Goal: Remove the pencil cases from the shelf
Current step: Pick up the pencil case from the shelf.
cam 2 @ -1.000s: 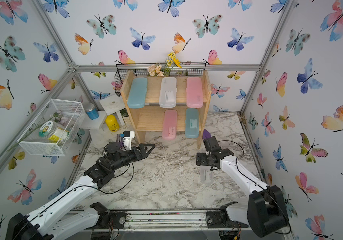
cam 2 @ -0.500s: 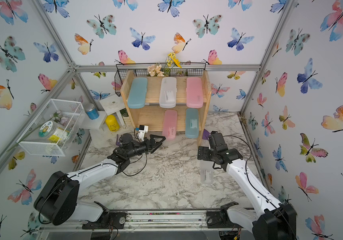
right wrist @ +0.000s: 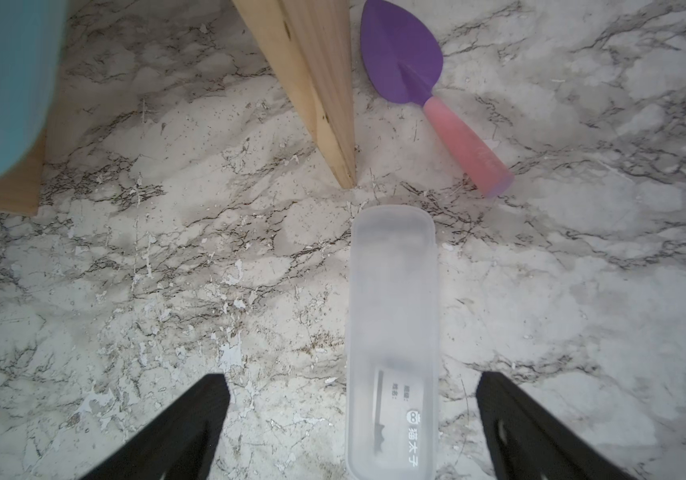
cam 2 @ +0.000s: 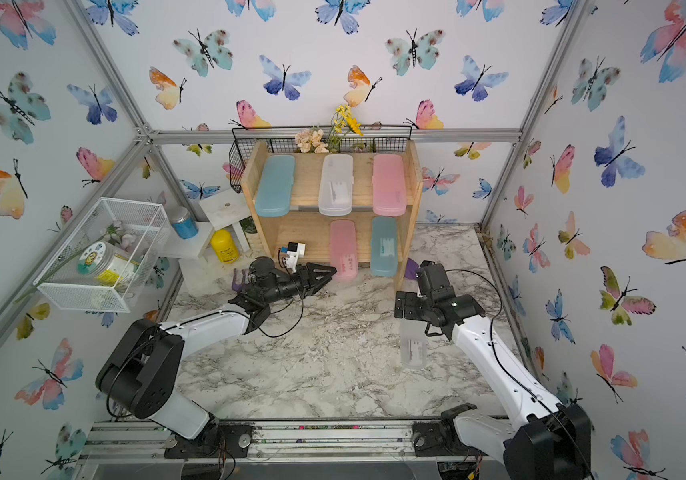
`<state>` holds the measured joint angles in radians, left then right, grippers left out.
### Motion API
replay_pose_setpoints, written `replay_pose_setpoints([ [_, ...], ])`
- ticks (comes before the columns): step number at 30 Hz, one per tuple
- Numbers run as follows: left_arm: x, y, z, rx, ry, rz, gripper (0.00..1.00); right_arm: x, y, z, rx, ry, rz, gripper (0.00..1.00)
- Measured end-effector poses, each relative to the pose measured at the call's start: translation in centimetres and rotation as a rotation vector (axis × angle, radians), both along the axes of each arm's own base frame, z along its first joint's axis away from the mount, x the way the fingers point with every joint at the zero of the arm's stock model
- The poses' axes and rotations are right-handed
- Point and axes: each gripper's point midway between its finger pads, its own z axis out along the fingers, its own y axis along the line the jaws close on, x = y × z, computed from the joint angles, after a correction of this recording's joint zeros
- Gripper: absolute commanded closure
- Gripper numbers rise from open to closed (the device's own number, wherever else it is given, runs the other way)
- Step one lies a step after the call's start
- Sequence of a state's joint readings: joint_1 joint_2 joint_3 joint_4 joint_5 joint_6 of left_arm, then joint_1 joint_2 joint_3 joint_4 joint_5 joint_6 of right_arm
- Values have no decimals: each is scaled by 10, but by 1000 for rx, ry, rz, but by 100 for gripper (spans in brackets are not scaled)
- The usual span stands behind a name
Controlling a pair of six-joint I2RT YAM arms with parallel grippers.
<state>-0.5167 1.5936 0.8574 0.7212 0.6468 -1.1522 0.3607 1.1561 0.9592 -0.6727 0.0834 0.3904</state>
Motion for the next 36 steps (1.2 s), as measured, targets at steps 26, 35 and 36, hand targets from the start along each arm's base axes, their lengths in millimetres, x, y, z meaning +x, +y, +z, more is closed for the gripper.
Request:
replay_pose_setpoints([
  [26, 11, -5, 5, -45, 10, 0, 80, -1, 2, 0, 5, 2, 17, 1],
  [35, 12, -6, 12, -60, -6, -3, 100, 3, 7, 9, 20, -14, 32, 1],
  [36, 12, -6, 12, -59, -6, -3, 100, 4, 7, 11, 23, -19, 33, 1],
])
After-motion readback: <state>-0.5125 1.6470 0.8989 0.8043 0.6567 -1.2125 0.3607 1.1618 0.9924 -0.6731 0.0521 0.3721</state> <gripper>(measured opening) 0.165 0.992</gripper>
